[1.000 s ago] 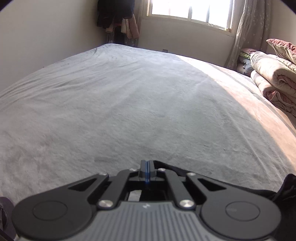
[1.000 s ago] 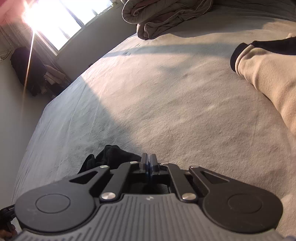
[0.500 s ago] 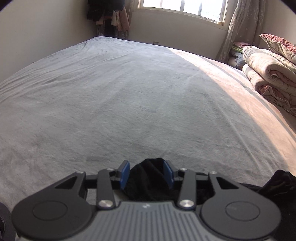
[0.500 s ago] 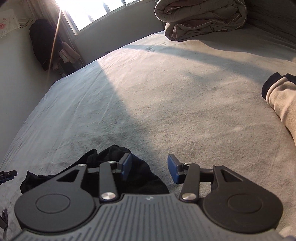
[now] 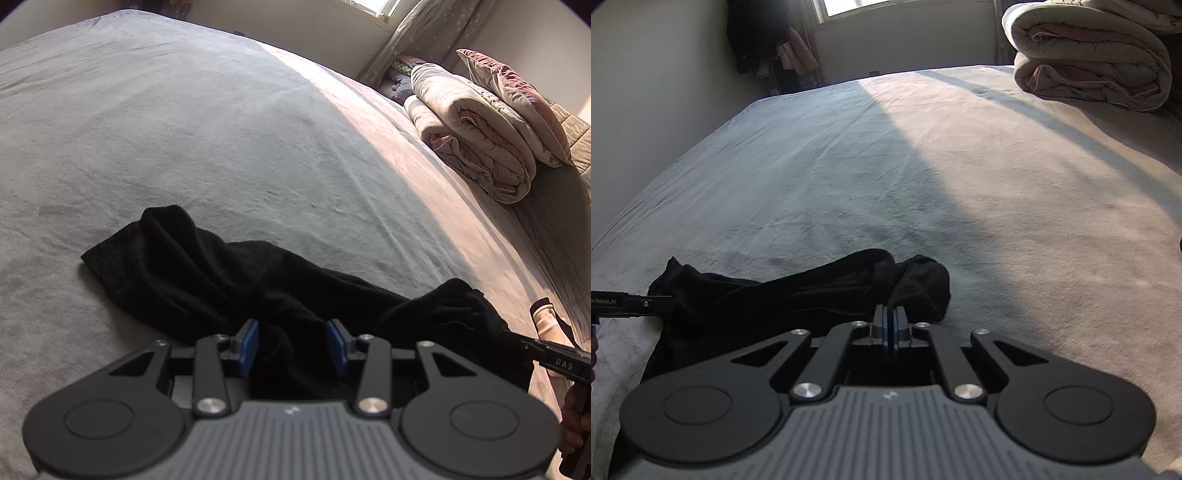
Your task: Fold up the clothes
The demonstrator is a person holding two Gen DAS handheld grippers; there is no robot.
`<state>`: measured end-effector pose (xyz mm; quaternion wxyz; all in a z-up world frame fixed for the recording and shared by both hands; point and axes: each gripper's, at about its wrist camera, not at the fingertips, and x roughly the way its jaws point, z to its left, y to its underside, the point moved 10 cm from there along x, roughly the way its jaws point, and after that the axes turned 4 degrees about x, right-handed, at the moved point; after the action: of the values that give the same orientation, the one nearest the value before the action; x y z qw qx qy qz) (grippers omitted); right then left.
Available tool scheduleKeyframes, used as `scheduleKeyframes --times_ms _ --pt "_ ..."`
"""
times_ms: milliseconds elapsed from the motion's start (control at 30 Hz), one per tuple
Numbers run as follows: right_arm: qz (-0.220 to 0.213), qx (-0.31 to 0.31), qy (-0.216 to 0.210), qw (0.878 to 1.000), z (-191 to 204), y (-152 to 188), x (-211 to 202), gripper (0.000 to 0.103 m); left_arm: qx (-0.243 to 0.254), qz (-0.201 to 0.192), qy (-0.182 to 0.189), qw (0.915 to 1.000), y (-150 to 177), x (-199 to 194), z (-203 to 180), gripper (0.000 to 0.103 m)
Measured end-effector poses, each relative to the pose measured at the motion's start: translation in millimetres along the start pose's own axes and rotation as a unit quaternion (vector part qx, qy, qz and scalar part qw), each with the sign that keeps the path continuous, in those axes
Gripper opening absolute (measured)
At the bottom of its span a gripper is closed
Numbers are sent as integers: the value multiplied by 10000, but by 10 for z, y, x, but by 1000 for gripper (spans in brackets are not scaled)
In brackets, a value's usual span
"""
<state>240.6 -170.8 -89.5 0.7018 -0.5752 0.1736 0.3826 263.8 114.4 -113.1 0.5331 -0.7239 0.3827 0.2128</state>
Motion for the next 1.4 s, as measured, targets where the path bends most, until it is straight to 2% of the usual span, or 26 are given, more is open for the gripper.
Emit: scheduleKeyframes --times_ms 133,200,267,300,333,367,400,500,633,700,767,800,867,900,1000,1067,1100,1133,1200,1300,1400 --pt "924 -450 -608 9928 329 324 60 12 17 41 41 10000 33 -43 4 42" --pt "1056 -607 -604 9907 348 380 16 12 50 36 64 10000 35 -68 12 43" --pt "873 -452 -644 9931 277 308 -95 13 76 29 74 9999 44 -94 27 43" --pt "780 -375 -664 9940 240 271 -150 21 84 20 60 9999 42 -104 35 44" --pt "688 -297 -684 9948 204 234 -207 41 98 6 47 9999 38 -113 38 45" --pt "591 -208 -679 9957 156 193 -250 50 113 -9 34 9999 35 -121 40 46" --pt "483 -89 -612 9969 80 142 -261 53 148 -41 20 9999 28 -136 43 47" --pt "258 364 -412 9982 -176 12 -228 52 300 -116 -60 9995 -4 -160 32 51" --pt "346 844 -431 9949 -285 29 17 52 835 -148 53 9964 -16 -155 -91 52" --pt "363 939 -369 9942 -285 60 141 52 1424 -230 144 9894 13 -158 -244 54" --pt "362 1020 -301 9937 -278 90 252 52 2016 -271 114 9790 77 -119 -406 60" --pt "332 1006 -265 9940 -269 95 278 50 2286 -298 38 9731 102 -83 -476 61" --pt "276 963 -192 9948 -251 101 324 27 2735 -364 -165 9610 126 1 -585 61" --pt "252 898 -144 9955 -252 88 322 9 2893 -401 -323 9559 118 52 -601 61" --pt "42 625 131 9979 -314 -18 246 5 3256 -420 -773 9414 88 212 -600 59" --pt "-119 422 406 9982 -406 -121 176 5 3338 -337 -1004 9367 64 301 -548 41" --pt "-183 367 544 9977 -466 -175 147 5 3350 -317 -1111 9351 43 335 -520 27" --pt "-248 321 684 9968 -531 -229 122 5 3221 -338 -1120 9394 -14 332 -495 17" --pt "-375 283 958 9943 -678 -338 98 4 2962 -383 -1138 9476 -131 324 -445 15" --pt "-515 195 1219 9910 -795 -443 108 4 2526 -718 -1157 9579 -406 277 -401 12" --pt "-666 46 1387 9881 -811 -531 157 3 2198 -962 -1201 9633 -649 294 -385 10"
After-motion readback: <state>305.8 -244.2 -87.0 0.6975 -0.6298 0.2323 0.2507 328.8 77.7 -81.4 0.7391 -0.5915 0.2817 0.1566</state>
